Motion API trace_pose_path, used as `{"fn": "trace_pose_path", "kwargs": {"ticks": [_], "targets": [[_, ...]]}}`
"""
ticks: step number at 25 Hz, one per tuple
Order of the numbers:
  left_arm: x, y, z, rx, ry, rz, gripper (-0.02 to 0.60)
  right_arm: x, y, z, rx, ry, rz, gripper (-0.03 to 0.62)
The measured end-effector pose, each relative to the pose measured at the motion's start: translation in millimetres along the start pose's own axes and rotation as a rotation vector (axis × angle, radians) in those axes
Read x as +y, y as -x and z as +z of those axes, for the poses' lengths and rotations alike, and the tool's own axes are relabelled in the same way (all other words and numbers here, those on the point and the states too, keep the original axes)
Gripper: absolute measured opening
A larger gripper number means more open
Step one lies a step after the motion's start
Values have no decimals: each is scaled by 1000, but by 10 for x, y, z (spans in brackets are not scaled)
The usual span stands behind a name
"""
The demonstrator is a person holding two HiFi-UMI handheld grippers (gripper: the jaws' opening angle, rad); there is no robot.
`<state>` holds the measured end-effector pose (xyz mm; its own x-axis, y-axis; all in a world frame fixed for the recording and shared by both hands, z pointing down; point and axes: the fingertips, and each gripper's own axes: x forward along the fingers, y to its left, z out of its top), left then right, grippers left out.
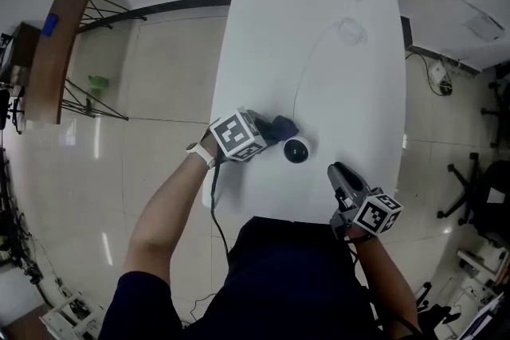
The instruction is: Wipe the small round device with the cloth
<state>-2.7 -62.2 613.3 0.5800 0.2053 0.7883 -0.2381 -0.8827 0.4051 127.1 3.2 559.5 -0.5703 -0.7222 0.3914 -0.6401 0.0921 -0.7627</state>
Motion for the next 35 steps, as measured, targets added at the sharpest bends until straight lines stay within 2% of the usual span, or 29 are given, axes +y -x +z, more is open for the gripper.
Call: {"fn": "trace_pose_path", "kwargs": {"ticks": [2, 6, 9, 11, 13, 15, 17, 20, 23, 25, 27, 29, 30, 32, 35], "targets": [[45, -127, -27, 44, -27, 21, 141, 2, -24, 15, 3, 0, 2, 103], [202, -289, -90, 173, -149, 139, 141, 36, -69, -5, 11, 8, 15, 101], [216, -378, -147, 247, -150, 154, 143, 58, -79, -2, 9, 14, 26, 101], [270, -343, -121, 230, -116, 178, 143, 86, -67, 2, 6, 20, 34, 101], [311, -217, -72, 168, -46, 202, 143, 106, -49, 17, 2, 27, 41, 100], [205, -82, -3, 90, 28, 172, 143, 98, -30, 47, -3, 33, 44, 98], [106, 66, 93, 27, 28, 172, 143, 74, -12, 80, -8, 37, 44, 98], [-6, 357, 306, -42, -85, 260, 143, 62, -6, 120, -12, 39, 48, 95], [-371, 546, 570, -80, -300, 327, 144, 56, -30, 131, -9, 42, 54, 94], [-620, 546, 661, -40, -491, 386, 144, 49, -51, 123, -5, 41, 56, 93], [-761, 456, 641, 52, -699, 459, 144, 62, -71, 102, 0, 40, 57, 92], [-796, 339, 574, 141, -855, 504, 144, 80, -87, 77, 4, 38, 59, 92], [-787, 294, 549, 165, -889, 507, 144, 88, -90, 70, 5, 37, 59, 92], [-723, 264, 546, 166, -862, 481, 144, 95, -85, 71, 3, 34, 57, 91], [-527, 311, 590, 117, -680, 394, 144, 52, -58, 84, -4, 25, 42, 89]]}}
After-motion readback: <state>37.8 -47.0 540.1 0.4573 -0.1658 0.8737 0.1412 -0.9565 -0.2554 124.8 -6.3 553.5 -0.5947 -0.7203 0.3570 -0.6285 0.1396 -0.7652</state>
